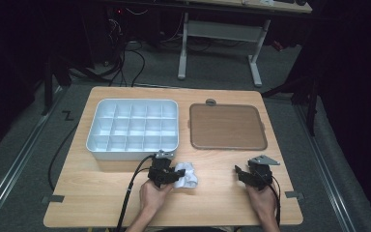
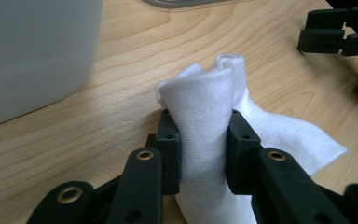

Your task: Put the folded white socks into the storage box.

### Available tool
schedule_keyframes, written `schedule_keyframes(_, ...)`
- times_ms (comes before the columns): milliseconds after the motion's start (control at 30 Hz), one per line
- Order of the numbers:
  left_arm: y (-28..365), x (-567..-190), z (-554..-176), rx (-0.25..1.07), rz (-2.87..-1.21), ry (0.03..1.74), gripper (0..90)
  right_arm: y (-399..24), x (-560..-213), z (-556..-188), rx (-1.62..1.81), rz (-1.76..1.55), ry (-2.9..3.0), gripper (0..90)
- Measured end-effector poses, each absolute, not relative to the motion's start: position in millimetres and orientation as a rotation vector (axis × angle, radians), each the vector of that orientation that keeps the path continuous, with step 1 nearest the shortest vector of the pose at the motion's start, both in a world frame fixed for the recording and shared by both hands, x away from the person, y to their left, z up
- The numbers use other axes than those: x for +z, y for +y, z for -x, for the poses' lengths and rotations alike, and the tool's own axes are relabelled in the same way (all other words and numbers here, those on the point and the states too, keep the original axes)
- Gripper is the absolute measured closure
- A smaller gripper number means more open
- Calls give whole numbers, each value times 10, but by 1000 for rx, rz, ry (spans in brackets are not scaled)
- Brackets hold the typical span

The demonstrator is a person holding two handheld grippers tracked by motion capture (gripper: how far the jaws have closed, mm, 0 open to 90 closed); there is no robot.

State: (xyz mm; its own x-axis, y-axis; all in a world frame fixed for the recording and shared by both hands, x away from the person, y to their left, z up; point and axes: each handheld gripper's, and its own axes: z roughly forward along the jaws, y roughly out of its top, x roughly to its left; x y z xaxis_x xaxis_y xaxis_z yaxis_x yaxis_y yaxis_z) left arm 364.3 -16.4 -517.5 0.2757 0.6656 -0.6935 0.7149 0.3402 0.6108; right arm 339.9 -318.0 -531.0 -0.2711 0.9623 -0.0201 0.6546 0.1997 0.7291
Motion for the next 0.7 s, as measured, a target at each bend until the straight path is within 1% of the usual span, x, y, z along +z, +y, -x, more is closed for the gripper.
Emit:
schedule_keyframes(367, -175, -5090, -3684, -81, -1349, 1396, 727, -3201, -5310, -3401, 869, -1515, 1997, 397)
schedule_keyframes(533, -169, -5072, -3645, -82, -1370, 1377, 728, -3186, -5311, -3400, 853, -1501, 2002, 393)
schedule_keyframes(700, -115, -4998, -3628, -89, -1348, 1374, 728, -3182, -5311, -3406, 854, -1497, 2007, 391)
